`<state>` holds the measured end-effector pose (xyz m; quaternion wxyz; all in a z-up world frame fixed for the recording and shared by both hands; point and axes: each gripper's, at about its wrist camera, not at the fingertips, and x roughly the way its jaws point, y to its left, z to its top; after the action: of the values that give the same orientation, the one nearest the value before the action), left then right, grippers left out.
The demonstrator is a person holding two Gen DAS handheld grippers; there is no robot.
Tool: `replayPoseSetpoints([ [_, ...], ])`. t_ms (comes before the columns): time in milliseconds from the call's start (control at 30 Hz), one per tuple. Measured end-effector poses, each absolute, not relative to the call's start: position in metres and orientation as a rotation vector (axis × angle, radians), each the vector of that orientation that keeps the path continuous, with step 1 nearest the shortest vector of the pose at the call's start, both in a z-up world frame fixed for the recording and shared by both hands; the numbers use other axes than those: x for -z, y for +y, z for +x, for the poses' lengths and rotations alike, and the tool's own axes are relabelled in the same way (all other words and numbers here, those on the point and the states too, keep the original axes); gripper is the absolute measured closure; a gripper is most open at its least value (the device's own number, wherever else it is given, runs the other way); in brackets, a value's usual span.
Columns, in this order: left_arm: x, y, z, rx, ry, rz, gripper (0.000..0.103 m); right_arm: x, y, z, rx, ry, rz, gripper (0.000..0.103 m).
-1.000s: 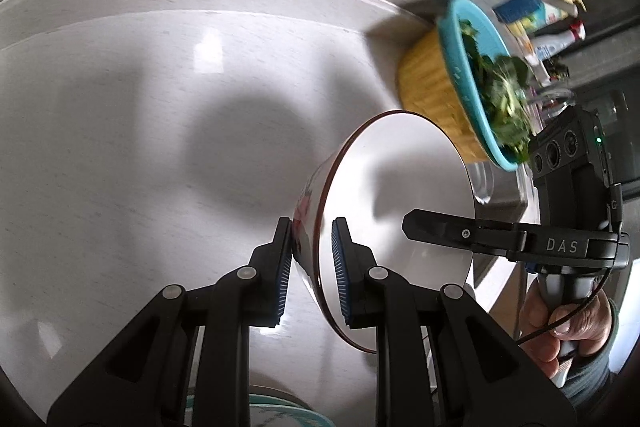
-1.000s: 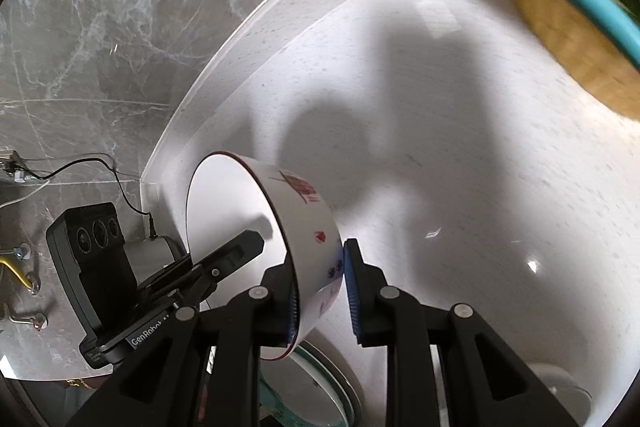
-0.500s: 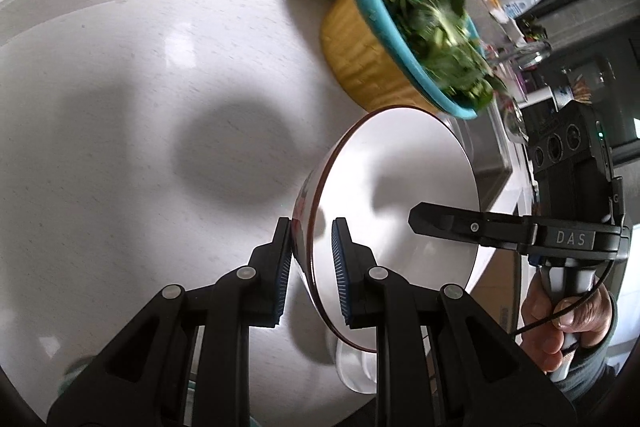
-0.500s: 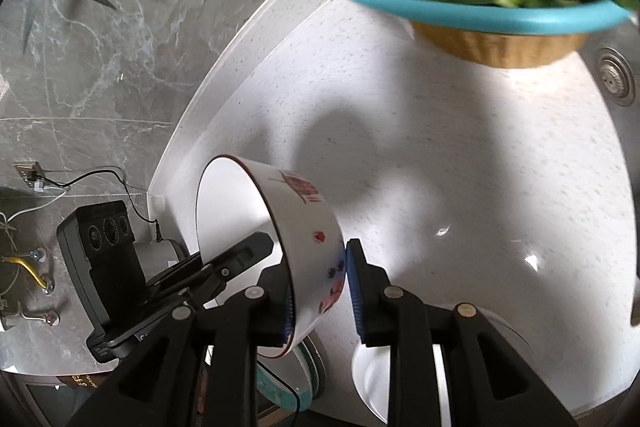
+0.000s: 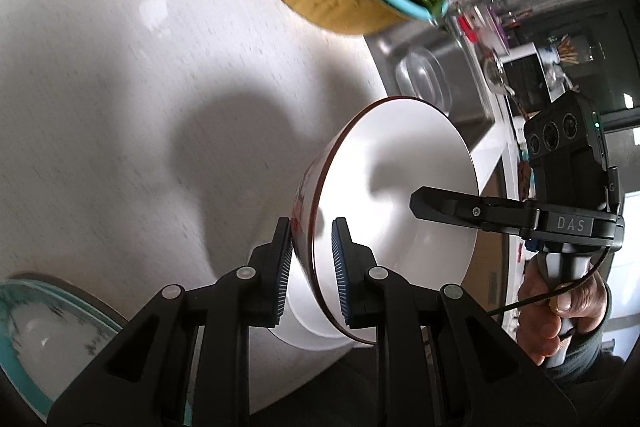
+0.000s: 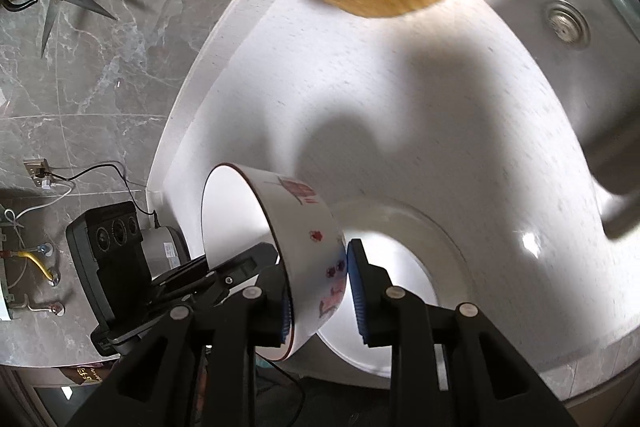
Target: Organize plates and bowls
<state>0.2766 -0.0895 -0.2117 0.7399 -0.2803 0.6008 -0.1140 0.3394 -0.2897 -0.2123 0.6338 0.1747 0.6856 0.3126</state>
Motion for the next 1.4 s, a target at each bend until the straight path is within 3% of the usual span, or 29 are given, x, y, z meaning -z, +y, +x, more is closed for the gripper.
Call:
replayPoseSetpoints([
  [633, 0.247, -0.132, 0.261, 0.247, 1.372, -0.561, 0.085, 0.233, -0.308, 0.313, -0.673, 1.56, 0.305, 0.075],
  [1100, 0.239, -0.146, 0.248, 0.223, 1.307, -0.381, 0.085, 0.22, -0.288, 0.28, -0.615, 1.38, -0.079, 0.087],
  [1400, 0.241, -0.143, 0.247, 0.19, 1.277, -0.353, 0.082, 0.215, -0.283, 0.274, -0.597, 1.341, -0.136, 0.09],
])
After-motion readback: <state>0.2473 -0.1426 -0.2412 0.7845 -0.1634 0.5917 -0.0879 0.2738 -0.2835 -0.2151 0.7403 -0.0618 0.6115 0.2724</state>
